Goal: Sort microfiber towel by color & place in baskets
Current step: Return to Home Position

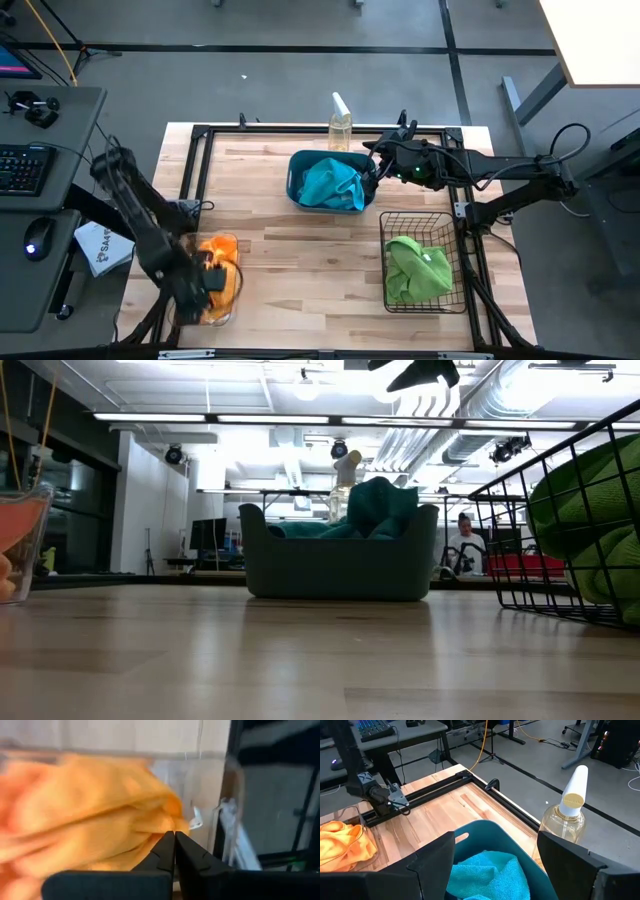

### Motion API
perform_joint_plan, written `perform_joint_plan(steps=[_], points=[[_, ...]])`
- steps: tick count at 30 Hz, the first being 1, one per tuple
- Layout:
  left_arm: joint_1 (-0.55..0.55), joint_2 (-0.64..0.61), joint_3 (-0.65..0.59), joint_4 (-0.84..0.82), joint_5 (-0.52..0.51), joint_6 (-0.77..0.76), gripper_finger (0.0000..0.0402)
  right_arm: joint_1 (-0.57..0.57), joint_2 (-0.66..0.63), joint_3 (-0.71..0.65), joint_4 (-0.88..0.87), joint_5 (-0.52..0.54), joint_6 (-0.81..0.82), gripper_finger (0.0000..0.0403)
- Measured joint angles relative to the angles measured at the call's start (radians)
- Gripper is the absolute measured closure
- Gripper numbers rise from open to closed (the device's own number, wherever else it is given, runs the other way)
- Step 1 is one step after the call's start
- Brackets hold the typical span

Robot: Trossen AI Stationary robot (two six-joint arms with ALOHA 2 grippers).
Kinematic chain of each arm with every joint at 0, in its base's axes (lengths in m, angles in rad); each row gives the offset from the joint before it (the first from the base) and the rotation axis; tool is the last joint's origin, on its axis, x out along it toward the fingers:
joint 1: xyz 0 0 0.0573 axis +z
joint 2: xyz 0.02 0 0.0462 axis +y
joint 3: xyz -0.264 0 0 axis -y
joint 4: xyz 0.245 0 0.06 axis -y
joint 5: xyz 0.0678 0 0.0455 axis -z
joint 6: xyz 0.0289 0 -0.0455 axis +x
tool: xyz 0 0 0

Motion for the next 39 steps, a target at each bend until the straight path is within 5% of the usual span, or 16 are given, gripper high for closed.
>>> perform_joint_plan(steps=[4, 10, 13, 16, 19, 23, 30, 39], points=[[0.065, -0.153, 0.022, -0.05, -0.141, 0.019, 0.0401, 0.0, 0.0, 0.0, 0.007, 0.0, 0.0, 0.0124], [0.323, -0.357, 0.026, 0.013, -0.553, 0.181, 0.0401, 0.0, -0.033, 0.0, 0.008, 0.0, 0.0, 0.0124], [0.489, -0.452, 0.021, 0.091, -0.719, 0.346, 0.0401, 0.0, -0.058, 0.0, 0.008, 0.0, -0.003, 0.0137], [0.633, -0.545, -0.012, 0.214, -0.77, 0.577, 0.0401, 0.0, -0.077, 0.0, 0.0, 0.0, -0.017, 0.0183], [0.756, -0.64, -0.113, 0.448, -0.744, 0.741, 0.0401, 0.0, -0.077, 0.0, -0.017, -0.006, -0.001, 0.0268], [0.905, -0.746, -0.352, 0.887, -0.526, 0.823, 0.0401, -0.003, -0.07, 0.0, -0.029, -0.036, 0.012, 0.0386], [1.117, -0.722, -0.74, 1.392, -0.272, 0.658, 0.0401, -0.026, -0.074, 0.0, -0.143, -0.134, 0.046, 0.0398], [1.184, -0.785, -0.984, 1.617, -0.186, 0.476, 0.0401, -0.025, -0.074, 0.0, -0.344, -0.212, 0.133, 0.04]])
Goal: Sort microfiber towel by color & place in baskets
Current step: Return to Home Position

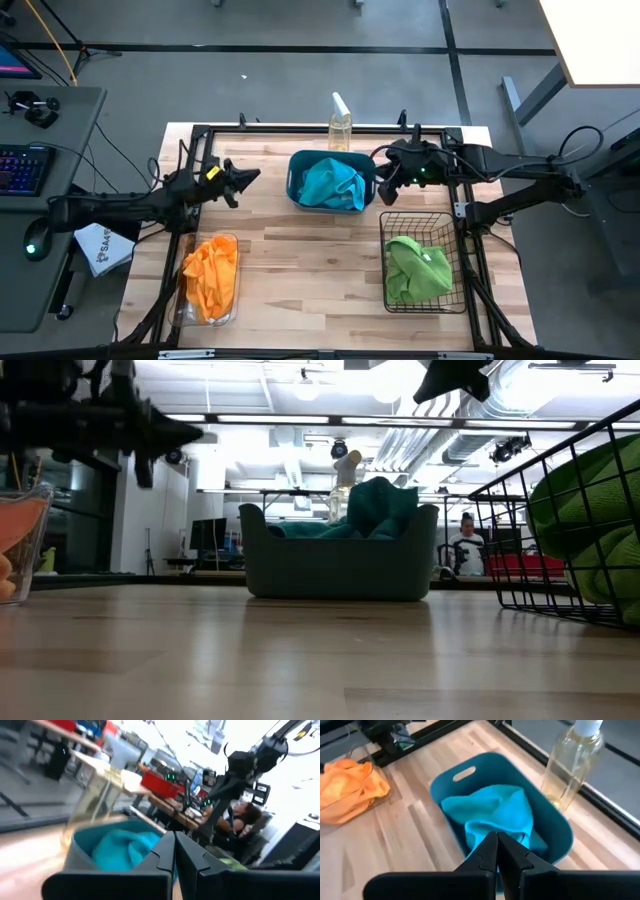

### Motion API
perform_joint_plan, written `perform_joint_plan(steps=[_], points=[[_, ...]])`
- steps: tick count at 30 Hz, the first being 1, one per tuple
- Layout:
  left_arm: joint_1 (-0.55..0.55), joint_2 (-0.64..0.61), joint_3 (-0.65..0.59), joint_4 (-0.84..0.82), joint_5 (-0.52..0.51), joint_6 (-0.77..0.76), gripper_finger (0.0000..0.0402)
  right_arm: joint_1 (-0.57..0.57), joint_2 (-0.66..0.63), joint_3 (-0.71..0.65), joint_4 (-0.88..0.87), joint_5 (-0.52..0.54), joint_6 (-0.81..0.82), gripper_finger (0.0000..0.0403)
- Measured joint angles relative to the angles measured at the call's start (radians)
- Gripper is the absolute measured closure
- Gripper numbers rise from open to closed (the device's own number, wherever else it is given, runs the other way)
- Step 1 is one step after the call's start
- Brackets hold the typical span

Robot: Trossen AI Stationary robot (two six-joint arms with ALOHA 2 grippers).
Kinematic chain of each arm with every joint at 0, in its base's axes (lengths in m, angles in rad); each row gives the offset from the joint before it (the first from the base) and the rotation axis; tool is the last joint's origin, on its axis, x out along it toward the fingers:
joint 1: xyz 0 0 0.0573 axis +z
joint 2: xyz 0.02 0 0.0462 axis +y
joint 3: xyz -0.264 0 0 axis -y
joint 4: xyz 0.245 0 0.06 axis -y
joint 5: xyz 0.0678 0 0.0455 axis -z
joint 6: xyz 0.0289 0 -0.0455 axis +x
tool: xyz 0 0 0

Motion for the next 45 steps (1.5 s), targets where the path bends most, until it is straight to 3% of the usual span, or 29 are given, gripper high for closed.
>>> perform_joint_plan(steps=[7, 15, 21, 26, 29, 33, 41, 45], points=[[-0.043, -0.092, -0.064, -0.031, 0.0, -0.045, 0.0401, 0.0, -0.002, 0.0, -0.048, -0.075, 0.019, 0.0402], [-0.05, -0.193, -0.063, -0.069, -0.053, -0.006, 0.0401, 0.119, -0.07, -0.013, -0.208, -0.031, 0.123, 0.0402], [-0.051, -0.207, -0.063, -0.08, -0.052, -0.004, 0.0401, 0.303, -0.329, -0.299, -0.097, 0.118, 0.368, 0.0403], [-0.051, -0.207, -0.063, -0.08, -0.051, -0.003, 0.0401, 0.371, -0.556, -0.61, 0.208, 0.136, 0.43, 0.0403], [-0.05, -0.206, -0.063, -0.08, -0.051, -0.003, 0.0401, 0.33, -0.639, -0.753, 0.444, 0.149, 0.36, 0.0403], [-0.051, -0.206, -0.063, -0.08, -0.051, -0.003, 0.0401, 0.193, -0.706, -0.882, 0.658, 0.129, 0.231, 0.0403], [-0.051, -0.209, -0.063, -0.091, -0.05, -0.003, 0.0401, -0.13, -0.815, -1.02, 0.874, -0.219, 0.068, 0.0403], [-0.051, -0.253, -0.063, -0.132, -0.05, -0.003, 0.0401, -0.185, -0.856, -1.078, 0.949, -0.256, 0.008, 0.0403]])
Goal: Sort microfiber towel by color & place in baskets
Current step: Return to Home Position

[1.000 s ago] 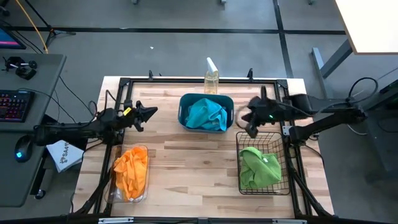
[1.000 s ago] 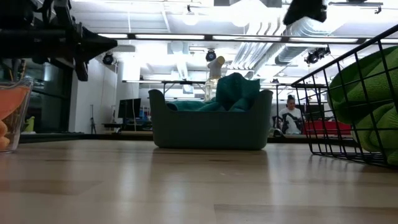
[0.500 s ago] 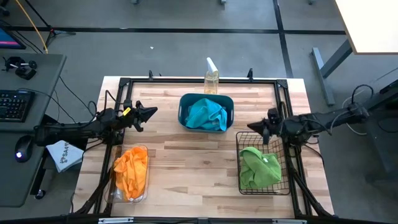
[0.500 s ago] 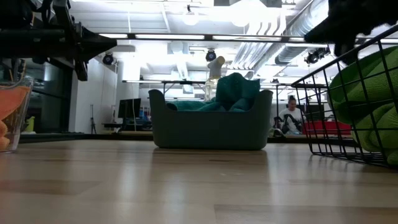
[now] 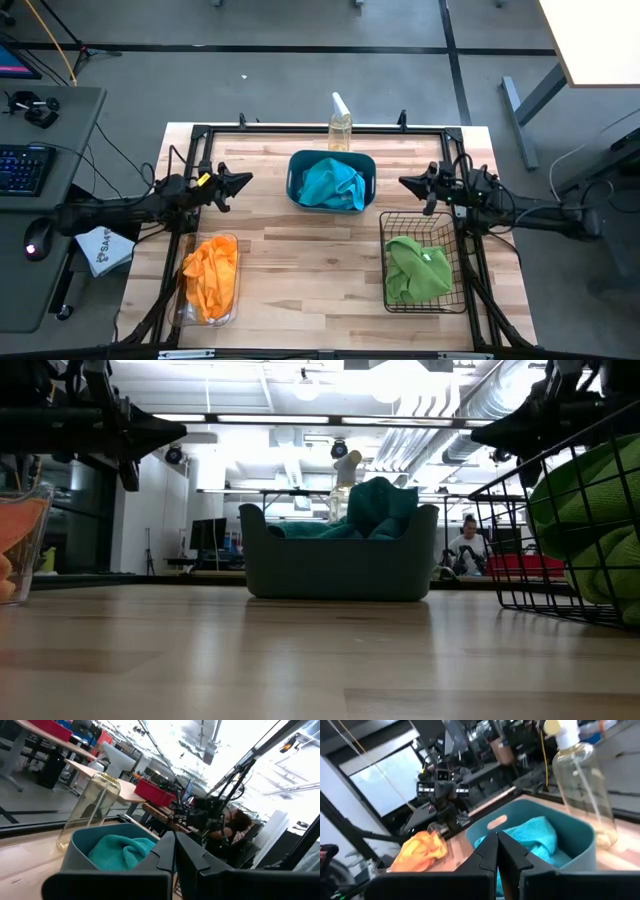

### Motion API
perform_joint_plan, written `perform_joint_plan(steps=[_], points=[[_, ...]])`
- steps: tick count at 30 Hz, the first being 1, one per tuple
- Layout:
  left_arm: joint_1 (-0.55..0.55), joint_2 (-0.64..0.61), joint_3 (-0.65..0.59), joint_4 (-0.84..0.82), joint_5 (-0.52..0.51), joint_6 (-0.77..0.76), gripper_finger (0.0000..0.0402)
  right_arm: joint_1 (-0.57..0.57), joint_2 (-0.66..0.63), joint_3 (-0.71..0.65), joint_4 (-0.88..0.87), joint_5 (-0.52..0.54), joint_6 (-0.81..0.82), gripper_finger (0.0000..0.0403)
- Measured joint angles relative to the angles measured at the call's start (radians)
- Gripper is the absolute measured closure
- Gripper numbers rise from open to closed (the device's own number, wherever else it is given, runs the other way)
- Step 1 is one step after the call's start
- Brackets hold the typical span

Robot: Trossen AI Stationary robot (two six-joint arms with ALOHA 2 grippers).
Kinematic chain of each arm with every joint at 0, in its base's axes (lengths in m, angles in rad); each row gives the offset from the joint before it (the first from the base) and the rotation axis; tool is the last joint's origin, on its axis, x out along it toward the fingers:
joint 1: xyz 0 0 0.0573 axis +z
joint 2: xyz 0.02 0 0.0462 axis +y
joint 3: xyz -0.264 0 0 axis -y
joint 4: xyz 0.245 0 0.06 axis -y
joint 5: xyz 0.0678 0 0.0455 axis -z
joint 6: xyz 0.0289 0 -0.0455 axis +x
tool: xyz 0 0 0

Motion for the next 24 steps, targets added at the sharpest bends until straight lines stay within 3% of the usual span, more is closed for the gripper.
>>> perform_joint_plan(steps=[10, 16, 19, 24], points=[[0.001, -0.211, 0.0, -0.178, 0.0, 0.0, 0.0401, 0.023, -0.055, -0.168, 0.217, 0.007, 0.065, 0.0403], [0.001, -0.277, 0.0, -0.344, 0.0, 0.0, 0.0401, 0.122, -0.054, -0.173, 0.242, 0.028, 0.084, 0.0403], [0.0, -0.276, 0.0, -0.431, 0.001, 0.0, 0.0401, 0.154, -0.054, -0.173, 0.226, 0.034, 0.016, 0.0403], [-0.018, -0.276, 0.0, -0.421, 0.004, 0.0, 0.0402, 0.167, -0.053, -0.173, 0.177, 0.033, -0.055, 0.0403]])
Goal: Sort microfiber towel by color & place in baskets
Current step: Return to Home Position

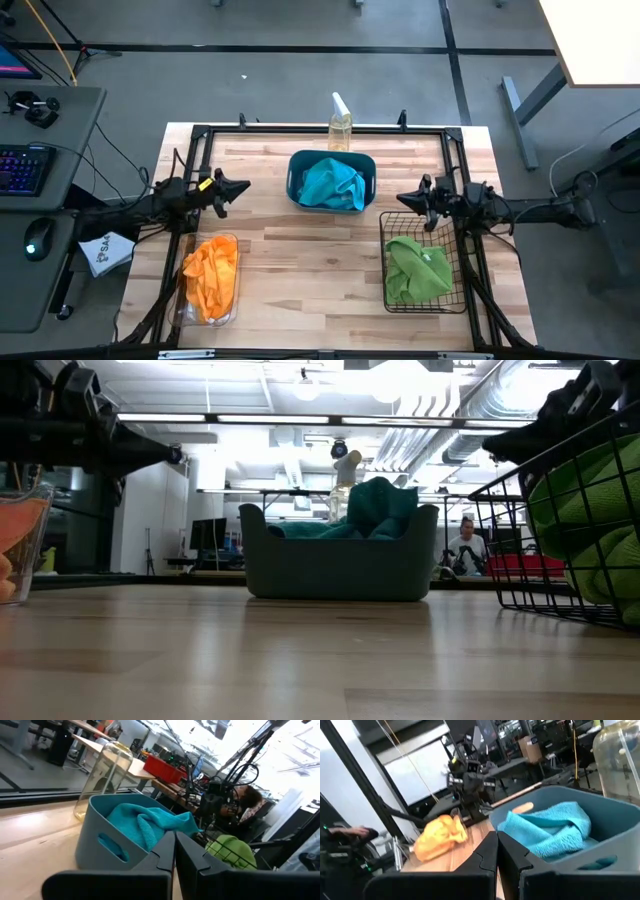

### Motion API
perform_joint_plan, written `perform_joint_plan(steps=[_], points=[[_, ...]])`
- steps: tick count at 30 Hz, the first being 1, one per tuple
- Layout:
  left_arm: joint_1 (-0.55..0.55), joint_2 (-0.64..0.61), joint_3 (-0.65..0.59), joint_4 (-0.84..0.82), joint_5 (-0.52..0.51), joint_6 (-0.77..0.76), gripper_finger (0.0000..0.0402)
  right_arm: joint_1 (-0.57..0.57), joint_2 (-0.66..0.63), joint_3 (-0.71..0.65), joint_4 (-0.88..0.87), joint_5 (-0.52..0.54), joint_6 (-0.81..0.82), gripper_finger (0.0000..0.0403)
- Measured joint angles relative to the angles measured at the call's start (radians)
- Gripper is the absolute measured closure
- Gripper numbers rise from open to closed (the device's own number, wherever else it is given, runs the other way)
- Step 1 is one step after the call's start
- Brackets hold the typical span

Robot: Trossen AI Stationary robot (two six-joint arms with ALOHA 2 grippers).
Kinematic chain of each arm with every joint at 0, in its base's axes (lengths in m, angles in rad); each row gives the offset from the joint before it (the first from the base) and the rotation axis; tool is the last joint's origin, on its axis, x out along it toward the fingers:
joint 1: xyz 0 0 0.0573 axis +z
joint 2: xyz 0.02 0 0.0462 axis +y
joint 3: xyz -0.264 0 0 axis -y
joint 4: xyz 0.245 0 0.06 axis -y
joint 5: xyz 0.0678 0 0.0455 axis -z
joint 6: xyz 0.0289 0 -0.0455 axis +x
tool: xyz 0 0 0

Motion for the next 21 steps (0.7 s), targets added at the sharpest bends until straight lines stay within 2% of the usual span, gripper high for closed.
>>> perform_joint_plan(steps=[10, 19, 21], points=[[-0.065, 0.0, 0.0, 0.0, 0.0, 0.0, 0.0401, 0.003, -0.005, 0.0, -0.09, -0.001, 0.028, 0.0403], [-0.073, 0.0, 0.0, 0.0, 0.0, 0.0, 0.0401, 0.04, -0.259, -0.001, -0.298, -0.003, 0.028, 0.0403], [-0.074, 0.0, 0.0, 0.0, 0.0, 0.0, 0.0402, 0.04, -0.28, -0.001, -0.282, -0.003, 0.025, 0.0402]])
